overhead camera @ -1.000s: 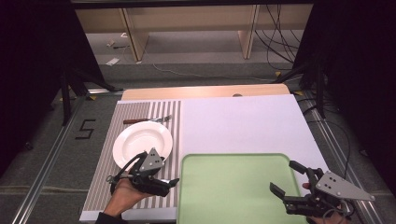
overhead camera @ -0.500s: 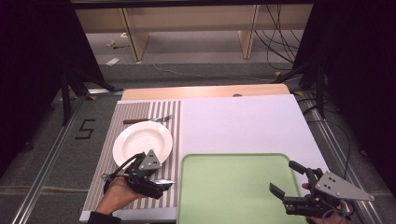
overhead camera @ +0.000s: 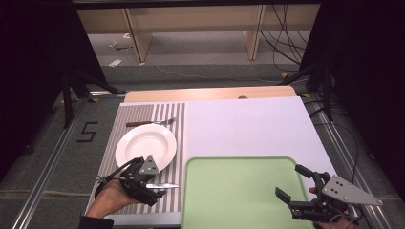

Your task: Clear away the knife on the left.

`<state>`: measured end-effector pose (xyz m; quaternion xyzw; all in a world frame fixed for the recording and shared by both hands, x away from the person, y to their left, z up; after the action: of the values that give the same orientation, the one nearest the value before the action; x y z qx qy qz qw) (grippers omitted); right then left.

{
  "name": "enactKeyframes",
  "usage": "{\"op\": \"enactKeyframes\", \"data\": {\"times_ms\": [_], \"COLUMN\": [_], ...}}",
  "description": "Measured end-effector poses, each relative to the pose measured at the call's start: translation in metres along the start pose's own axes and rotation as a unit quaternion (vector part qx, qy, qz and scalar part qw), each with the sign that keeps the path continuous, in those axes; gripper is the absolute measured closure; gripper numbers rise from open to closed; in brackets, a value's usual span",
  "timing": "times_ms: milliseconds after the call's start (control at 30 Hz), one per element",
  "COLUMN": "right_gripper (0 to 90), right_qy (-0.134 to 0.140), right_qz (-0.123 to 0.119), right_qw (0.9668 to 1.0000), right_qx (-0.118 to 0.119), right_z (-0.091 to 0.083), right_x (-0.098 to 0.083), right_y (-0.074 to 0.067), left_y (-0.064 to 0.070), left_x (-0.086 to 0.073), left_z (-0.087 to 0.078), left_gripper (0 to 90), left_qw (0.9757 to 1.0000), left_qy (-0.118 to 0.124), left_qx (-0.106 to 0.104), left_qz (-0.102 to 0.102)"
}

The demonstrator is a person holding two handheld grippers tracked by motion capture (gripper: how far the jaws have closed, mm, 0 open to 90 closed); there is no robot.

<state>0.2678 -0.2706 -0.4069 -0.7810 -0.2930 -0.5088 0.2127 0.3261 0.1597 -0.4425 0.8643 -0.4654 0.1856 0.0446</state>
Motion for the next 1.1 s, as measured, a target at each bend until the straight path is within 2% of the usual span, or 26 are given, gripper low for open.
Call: {"op": "enactKeyframes", "data": {"times_ms": [233,533,667,867,1100], "right_gripper": [7.4,7.5,7.5,7.5,7.4], "right_qy": [0.000,0.001,0.000,0.001,0.001], "right_qz": [-0.001,-0.003,-0.002,-0.005,-0.004], "right_qw": [1.0000,1.0000,1.0000,1.0000,1.0000], "right_qx": [0.000,0.000,0.001,0.001,0.001], "right_z": [0.000,0.000,0.001,0.000,0.001], "right_x": [0.000,0.000,0.000,0.000,0.000], "right_y": [0.000,-0.001,-0.001,-0.001,-0.001], "left_y": [-0.006,-0.013,-0.018,-0.024,-0.032], "left_x": [-0.008,-0.019,-0.025,-0.035,-0.047], "left_z": [0.001,-0.002,-0.002,0.004,0.012], "left_gripper": [17.9,19.4,20.0,20.4,21.6], "left_qw": [0.9997,0.9992,0.9986,0.9974,0.9951], "left_qy": [-0.021,-0.033,-0.049,-0.065,-0.083], "left_qx": [-0.006,-0.013,-0.007,-0.015,-0.021], "left_qz": [-0.009,-0.016,-0.020,-0.028,-0.049]}}
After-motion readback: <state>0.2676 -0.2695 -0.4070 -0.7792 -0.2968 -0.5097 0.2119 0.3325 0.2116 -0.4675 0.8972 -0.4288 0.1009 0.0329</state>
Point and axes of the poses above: each handheld gripper's, and its own axes: z roughly forward along the jaws, x roughly out of its top, y roughly to its right, the point moved 4 cm from there along z, roughly forward along the jaws, and after that the axes turned 9 degrees about -y, right-handed, at the moved point
